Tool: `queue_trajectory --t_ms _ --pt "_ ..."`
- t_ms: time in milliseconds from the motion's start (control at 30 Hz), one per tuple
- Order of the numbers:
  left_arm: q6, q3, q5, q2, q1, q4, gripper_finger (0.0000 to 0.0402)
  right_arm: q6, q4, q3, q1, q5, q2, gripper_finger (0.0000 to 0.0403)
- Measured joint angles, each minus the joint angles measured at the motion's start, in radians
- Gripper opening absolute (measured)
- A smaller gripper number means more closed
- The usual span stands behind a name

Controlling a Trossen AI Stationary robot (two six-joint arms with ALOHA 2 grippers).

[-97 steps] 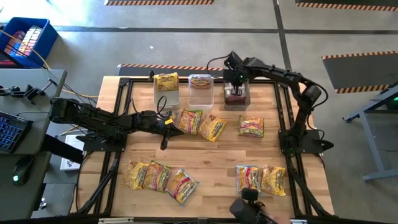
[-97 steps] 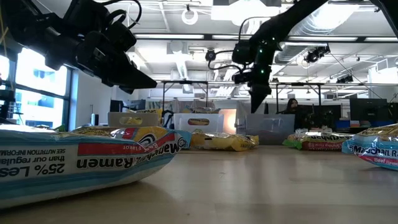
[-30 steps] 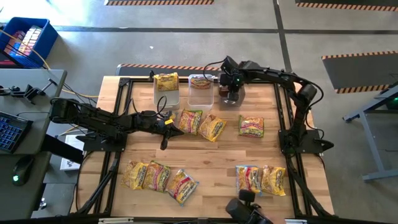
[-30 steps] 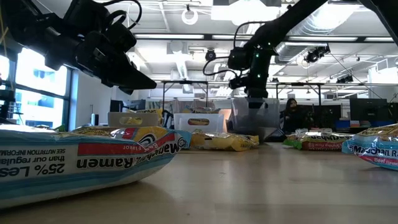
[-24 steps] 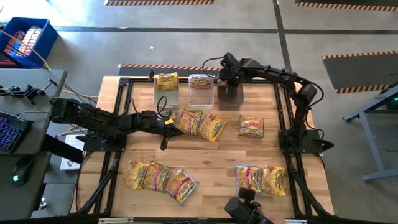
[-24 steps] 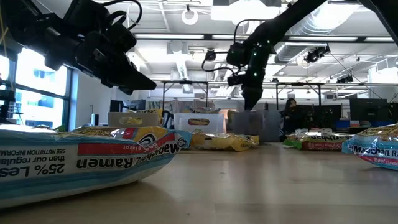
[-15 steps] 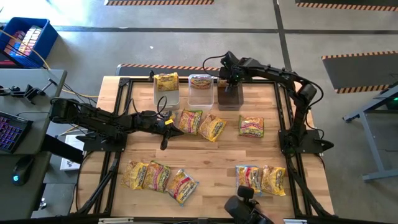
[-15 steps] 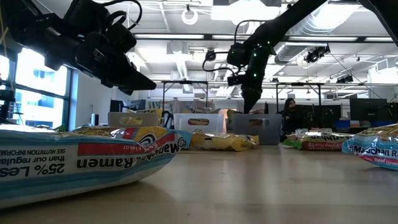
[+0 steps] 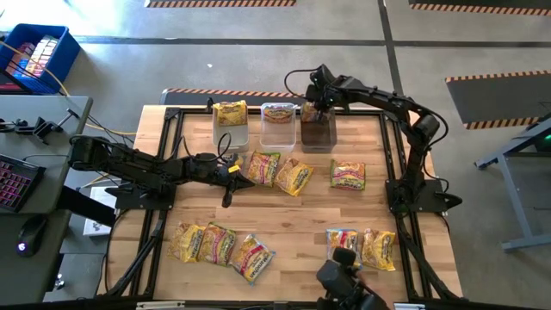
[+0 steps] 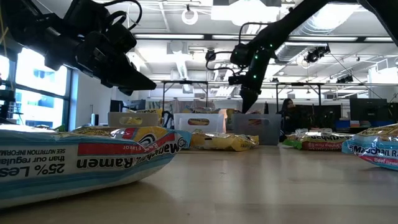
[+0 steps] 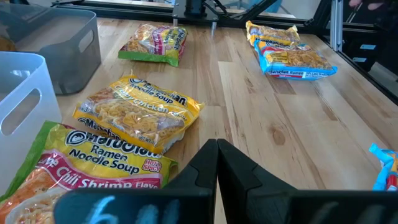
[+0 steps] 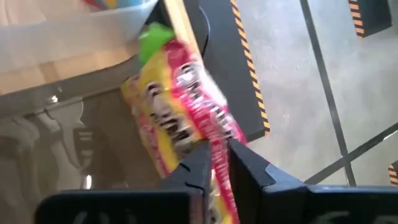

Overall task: Sort Maruchan noodles
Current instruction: Adjust the green noodle pack on the transparent black bin

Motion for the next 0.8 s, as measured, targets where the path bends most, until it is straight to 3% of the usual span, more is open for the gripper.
queue_trajectory --t_ms 433,700,800 --pt "-0.009 0.0 0.0 0.0 0.0 0.0 0.0 0.002 0.007 0.021 0.002 0.018 0.0 0.0156" --pt "-0.009 0.0 0.0 0.0 0.0 0.0 0.0 0.007 -0.031 0.131 0.002 -0.017 0.0 0.0172" --pt "-0.009 0.0 0.0 0.0 0.0 0.0 0.0 0.085 -0.048 0.147 0.002 -0.141 -0.002 0.0172"
